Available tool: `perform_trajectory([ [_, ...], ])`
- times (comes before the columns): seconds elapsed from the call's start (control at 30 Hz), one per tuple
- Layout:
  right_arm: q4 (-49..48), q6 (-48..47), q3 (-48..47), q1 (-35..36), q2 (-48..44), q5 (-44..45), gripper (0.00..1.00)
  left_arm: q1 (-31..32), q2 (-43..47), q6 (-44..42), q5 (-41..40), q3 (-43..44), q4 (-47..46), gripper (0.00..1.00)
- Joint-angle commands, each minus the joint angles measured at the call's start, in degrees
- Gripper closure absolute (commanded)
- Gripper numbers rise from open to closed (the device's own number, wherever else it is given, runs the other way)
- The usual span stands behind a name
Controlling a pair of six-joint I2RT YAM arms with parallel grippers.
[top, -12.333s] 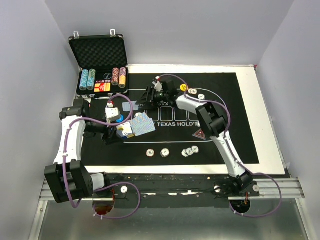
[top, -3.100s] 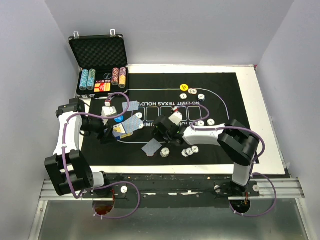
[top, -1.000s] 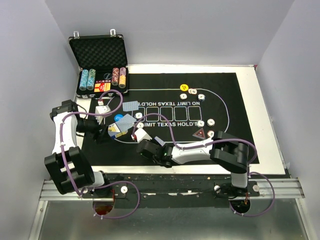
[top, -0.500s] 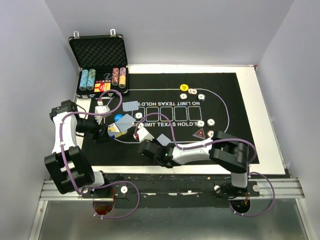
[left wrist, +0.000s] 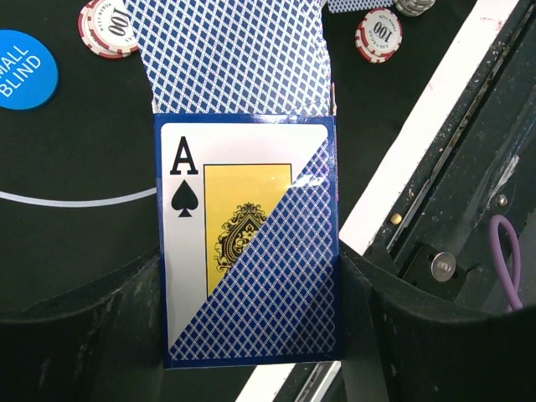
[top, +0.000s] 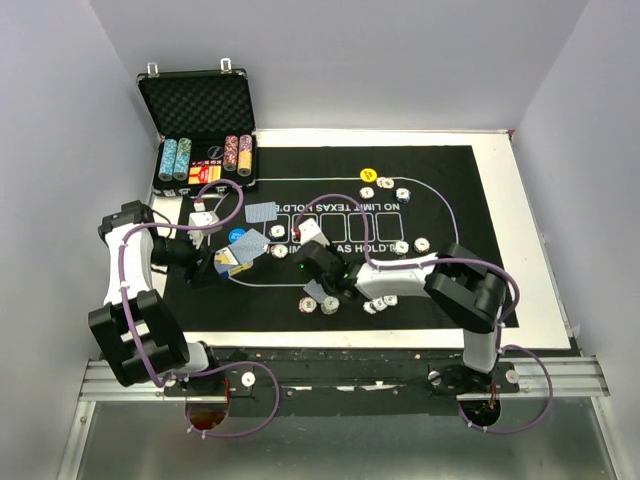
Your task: Distribute texas hold em gaming equipment
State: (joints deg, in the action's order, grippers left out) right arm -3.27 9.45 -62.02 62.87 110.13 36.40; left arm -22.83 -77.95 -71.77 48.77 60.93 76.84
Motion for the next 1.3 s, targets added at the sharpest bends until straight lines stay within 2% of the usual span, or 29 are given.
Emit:
perform_trajectory([
  [0.0,2.6,2.1,-0.1,-1.1,-5.3,-7.4,0.35,-0.6,0.0,-1.9,0.5,0.3,16.0,0.88],
  [0.03,3.2,3.3,0.1,-1.1,-6.1,-8.8,0.28,-0.6,0.0,-2.0,0.4,0.3,16.0,0.88],
  [0.1,5.2,4.7,2.0,-1.1,-8.4,-10.6,0.23,-0.6,-0.3,-2.1,0.4,0.3,16.0,0.88],
  [0.23,4.9,5.8,5.8,-1.1,-11.0,-12.2,0.21,-0.5,-0.8,-2.1,0.4,0.6,16.0,0.88],
  [0.7,5.0,6.3,10.5,-0.2,-9.5,-10.3,0.25,-0.6,-1.1,-1.8,0.3,1.5,16.0,0.88],
  [0.93,4.8,6.4,9.1,-0.4,-4.8,-2.9,0.26,-0.6,-1.1,-1.4,0.2,2.3,16.1,0.88],
  [1.27,4.9,7.2,5.9,-7.1,-1.3,-1.6,0.28,-0.8,-1.1,-1.5,-0.3,2.3,16.0,0.88],
])
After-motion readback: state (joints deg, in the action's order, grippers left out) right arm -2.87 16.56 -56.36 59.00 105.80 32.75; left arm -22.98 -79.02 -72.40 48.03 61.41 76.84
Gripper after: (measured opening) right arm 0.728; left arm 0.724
